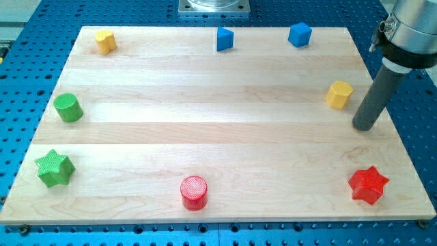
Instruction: Move the blue blocks towards the top left
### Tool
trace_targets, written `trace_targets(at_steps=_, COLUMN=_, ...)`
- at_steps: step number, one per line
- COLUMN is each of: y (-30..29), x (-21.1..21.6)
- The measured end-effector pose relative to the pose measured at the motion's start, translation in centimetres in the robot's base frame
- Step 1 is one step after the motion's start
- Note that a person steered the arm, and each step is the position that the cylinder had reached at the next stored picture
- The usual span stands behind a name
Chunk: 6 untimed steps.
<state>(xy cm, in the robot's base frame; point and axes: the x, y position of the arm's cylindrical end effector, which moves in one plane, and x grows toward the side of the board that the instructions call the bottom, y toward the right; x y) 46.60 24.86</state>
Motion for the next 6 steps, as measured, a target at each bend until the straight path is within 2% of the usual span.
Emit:
trace_targets(at_steps=2, y=0.0, x=0.1)
trace_targets(at_steps=3, y=1.3, x=0.8)
trace_targets(at_steps=4, y=3.5, x=-0.5)
trace_targets(at_steps=5, y=7.2, x=-8.9)
trace_targets(at_steps=6, y=7.8, x=-19.1)
